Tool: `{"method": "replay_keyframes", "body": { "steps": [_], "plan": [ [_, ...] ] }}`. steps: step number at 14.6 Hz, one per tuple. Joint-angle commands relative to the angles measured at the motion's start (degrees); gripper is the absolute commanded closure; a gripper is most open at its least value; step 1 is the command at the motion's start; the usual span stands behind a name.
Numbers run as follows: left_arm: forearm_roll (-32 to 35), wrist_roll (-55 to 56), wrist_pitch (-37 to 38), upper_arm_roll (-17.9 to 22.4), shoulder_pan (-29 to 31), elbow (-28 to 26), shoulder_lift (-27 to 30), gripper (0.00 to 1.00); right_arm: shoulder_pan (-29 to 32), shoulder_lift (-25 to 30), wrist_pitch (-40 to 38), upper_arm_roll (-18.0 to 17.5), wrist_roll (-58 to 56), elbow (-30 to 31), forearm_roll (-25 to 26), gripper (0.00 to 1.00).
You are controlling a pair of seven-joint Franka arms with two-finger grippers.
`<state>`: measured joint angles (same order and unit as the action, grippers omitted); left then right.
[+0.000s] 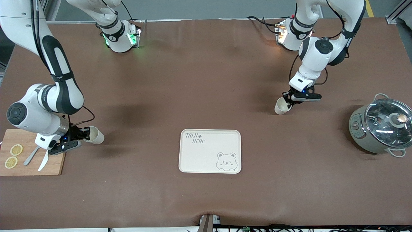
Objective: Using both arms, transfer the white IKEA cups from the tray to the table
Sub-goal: 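Lower both cups onto the table and open both grippers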
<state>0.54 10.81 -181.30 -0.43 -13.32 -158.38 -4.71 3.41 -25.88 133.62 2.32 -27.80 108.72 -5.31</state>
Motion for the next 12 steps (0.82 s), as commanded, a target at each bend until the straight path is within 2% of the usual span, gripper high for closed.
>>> {"method": "replay_keyframes", "body": {
  "steps": [1, 3, 4, 5, 12],
  "plan": [
    [0.8, -0.8, -0.8, 0.0, 0.5, -0.4, 0.0, 0.88, 0.6, -0.6, 0.9, -0.4, -1.6, 0.2, -0.5, 1.00],
    [0.8, -1.0, -0.8, 0.0, 1.0, -0.4, 0.0, 0.26, 0.6, -0.9, 1.9, -0.4, -1.6, 0.3, -0.5, 1.00],
    [0.8, -1.8, -0.8, -0.1, 2.0, -0.4, 0.0, 0.06, 0.6, -1.2, 2.0, -0.4, -1.6, 0.3, -0.5, 1.00],
    [0.8, -2.2, -0.8, -0.1, 2.2, -0.4, -0.1, 0.00, 0.6, -1.2, 2.2, -0.4, -1.6, 0.3, -0.5, 1.00],
    [0.8, -2.1, -0.7, -0.1, 3.8, -0.4, -0.2, 0.00, 0.6, -1.6, 3.9, -0.4, -2.8, 1.0, -0.5, 1.00]
  ]
}}
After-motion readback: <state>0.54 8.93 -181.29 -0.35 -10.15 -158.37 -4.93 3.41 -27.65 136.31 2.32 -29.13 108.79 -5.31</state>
